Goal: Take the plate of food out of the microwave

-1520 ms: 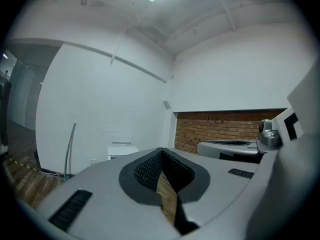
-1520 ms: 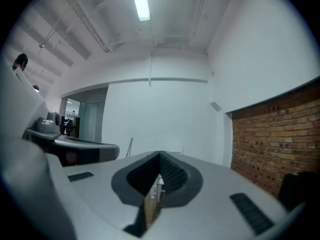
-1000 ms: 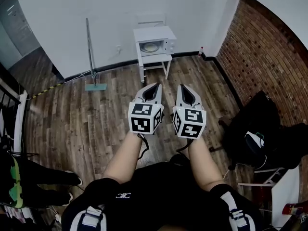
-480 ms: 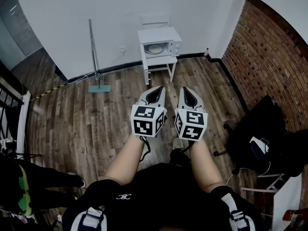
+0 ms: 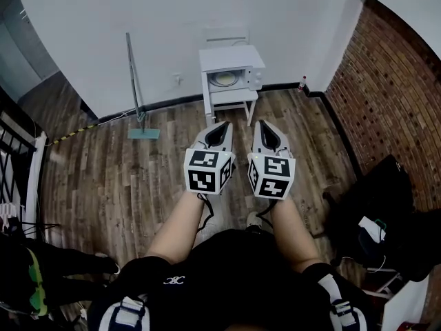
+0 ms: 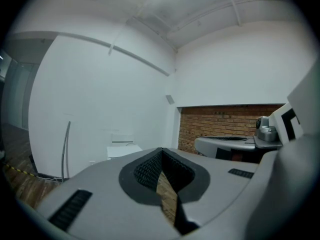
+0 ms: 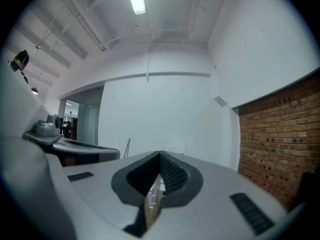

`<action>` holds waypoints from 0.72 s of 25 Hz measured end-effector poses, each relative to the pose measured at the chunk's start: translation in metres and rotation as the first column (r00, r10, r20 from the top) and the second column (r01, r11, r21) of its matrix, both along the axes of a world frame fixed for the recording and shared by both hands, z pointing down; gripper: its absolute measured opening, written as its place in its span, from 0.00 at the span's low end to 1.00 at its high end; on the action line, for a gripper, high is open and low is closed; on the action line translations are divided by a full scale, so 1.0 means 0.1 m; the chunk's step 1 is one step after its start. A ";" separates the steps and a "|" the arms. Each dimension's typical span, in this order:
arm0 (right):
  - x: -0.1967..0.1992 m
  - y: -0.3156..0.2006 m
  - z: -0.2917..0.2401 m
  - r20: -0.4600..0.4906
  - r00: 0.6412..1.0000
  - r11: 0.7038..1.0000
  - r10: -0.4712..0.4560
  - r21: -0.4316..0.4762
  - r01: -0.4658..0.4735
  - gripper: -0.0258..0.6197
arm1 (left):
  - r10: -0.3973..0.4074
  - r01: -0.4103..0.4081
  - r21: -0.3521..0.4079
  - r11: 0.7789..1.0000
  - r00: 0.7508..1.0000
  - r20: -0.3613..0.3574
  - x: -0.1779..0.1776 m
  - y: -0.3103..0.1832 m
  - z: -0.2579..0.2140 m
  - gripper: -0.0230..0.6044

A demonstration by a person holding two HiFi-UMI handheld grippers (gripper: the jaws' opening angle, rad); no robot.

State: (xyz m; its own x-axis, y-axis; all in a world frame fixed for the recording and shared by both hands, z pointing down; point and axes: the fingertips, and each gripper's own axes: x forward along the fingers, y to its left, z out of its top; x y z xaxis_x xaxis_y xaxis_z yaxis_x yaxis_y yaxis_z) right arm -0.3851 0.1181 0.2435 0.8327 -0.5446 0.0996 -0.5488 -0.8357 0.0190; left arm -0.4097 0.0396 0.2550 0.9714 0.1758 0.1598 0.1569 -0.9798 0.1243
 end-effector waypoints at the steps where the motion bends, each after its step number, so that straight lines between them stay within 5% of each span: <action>1: 0.10 0.01 0.00 0.001 1.000 1.000 -0.007 0.003 0.007 0.05 | -0.003 0.003 0.003 1.000 1.000 0.005 0.11 0.03 0.01 0.02; 18: 1.77 0.59 0.23 0.032 0.993 0.993 -0.110 -0.039 0.111 0.05 | -0.061 0.062 -0.006 0.998 0.997 0.050 1.83 0.72 0.22 0.02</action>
